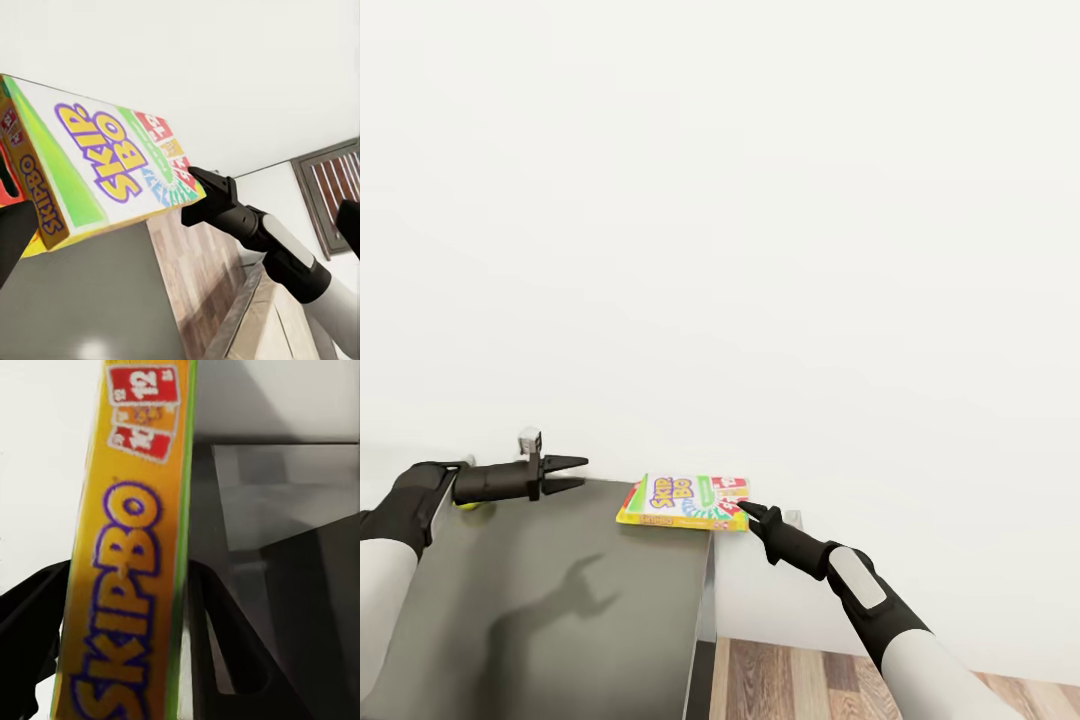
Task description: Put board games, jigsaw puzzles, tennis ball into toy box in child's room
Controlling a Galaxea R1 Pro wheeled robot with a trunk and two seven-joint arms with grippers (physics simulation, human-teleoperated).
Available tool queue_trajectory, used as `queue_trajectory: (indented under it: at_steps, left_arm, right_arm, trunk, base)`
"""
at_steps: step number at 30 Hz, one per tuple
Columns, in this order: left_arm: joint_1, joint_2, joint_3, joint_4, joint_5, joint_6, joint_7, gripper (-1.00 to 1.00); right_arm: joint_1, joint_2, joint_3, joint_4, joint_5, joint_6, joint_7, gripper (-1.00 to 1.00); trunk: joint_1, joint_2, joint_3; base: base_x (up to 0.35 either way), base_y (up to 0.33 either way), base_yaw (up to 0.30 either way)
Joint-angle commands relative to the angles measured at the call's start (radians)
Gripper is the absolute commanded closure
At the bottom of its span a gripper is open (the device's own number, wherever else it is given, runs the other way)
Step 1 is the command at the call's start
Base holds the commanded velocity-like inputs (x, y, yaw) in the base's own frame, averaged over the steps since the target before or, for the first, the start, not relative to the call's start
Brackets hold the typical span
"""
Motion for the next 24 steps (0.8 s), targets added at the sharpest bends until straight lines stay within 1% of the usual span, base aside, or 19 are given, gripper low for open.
queue_trajectory:
  at_steps: [1,6,11,16,24]
  left_arm:
    - [-0.001,0.000,0.004,-0.001,-0.011,0.012,-0.008,-1.00]
    - [-0.001,0.000,0.004,-0.001,-0.004,0.015,-0.008,-1.00]
    - [-0.001,0.000,-0.001,-0.002,-0.003,0.034,-0.008,-1.00]
    - [-0.001,0.000,-0.004,-0.002,-0.003,0.035,-0.008,-1.00]
    - [-0.001,0.000,-0.005,-0.002,-0.003,0.036,-0.008,-1.00]
  right_arm:
    - [-0.001,0.000,0.000,0.000,-0.004,0.002,0.003,1.00]
    - [-0.001,-0.001,0.000,0.000,-0.005,0.002,0.010,1.00]
    - [-0.001,-0.001,0.000,0.000,-0.005,0.002,0.012,1.00]
    - [-0.001,0.001,0.000,0.000,-0.005,0.002,0.013,1.00]
    - [-0.001,0.001,0.000,0.000,-0.004,0.002,0.012,1.00]
  trunk:
    - [-0.004,0.007,0.002]
    - [-0.023,0.042,0.018]
    - [-0.042,0.077,0.034]
    - [-0.062,0.112,0.049]
    - [-0.092,0.168,0.074]
  base:
    - [0.000,0.000,0.000]
    - [0.000,0.000,0.000]
    - [0.000,0.000,0.000]
    - [-0.121,0.000,0.000]
    - [-0.032,0.005,0.000]
